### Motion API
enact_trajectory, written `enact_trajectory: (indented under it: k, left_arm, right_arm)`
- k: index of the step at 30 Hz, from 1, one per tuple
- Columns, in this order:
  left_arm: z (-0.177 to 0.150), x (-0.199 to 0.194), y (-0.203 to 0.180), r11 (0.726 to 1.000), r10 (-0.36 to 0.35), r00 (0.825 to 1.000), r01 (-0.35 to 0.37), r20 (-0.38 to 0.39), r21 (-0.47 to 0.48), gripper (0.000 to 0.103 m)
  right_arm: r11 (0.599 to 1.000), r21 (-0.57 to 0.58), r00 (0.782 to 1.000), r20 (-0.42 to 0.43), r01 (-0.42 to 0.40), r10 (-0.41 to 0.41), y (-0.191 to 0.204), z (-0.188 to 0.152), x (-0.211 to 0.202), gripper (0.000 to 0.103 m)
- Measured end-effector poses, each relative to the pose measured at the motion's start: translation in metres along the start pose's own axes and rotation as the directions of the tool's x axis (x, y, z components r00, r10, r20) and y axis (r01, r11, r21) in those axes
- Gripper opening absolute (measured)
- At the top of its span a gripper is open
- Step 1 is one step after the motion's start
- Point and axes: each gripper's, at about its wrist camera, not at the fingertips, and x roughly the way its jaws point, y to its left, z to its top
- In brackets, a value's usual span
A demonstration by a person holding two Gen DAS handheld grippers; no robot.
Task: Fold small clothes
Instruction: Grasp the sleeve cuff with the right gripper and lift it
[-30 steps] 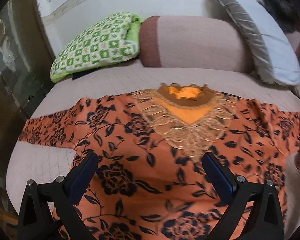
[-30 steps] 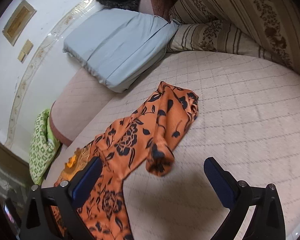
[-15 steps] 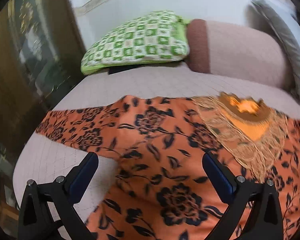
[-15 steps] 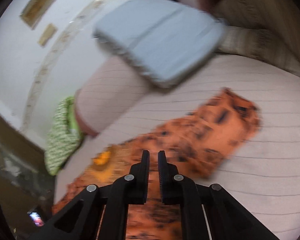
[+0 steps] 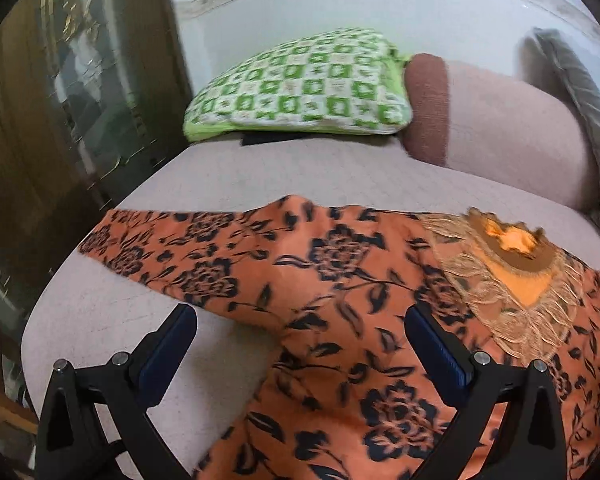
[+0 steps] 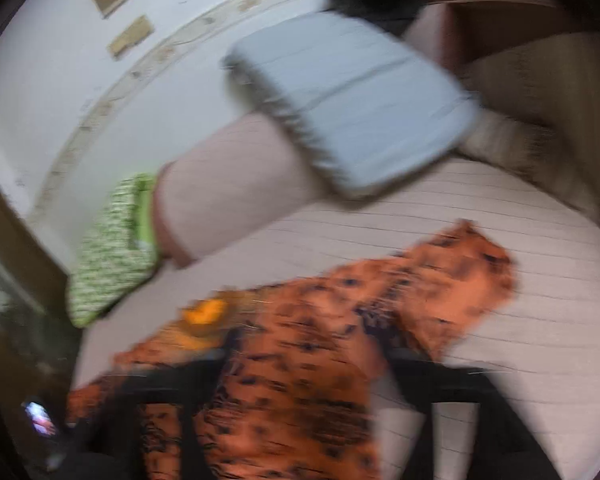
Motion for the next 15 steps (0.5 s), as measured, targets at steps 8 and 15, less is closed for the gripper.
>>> enact_trajectory:
  k: [8,15]
  left_arm:
    - [-0.01,-0.014,-0.051,0.988,-0.052,0.998,0.049,0.02,0.145,0.103]
    - [-0.01,-0.008,-0.061,0.983,-0.075,0.997,0.075,-0.003,0.167,0.103]
  right_arm:
    - [0.984,0.03,0.984,-0.032,0.174,-0.173,-0.031,-0.007,0.023,0.1]
    - [0.848,-0.034,0.848,-0.01,0.529,-0.529,-0.026,-0.008,0.094,0.061]
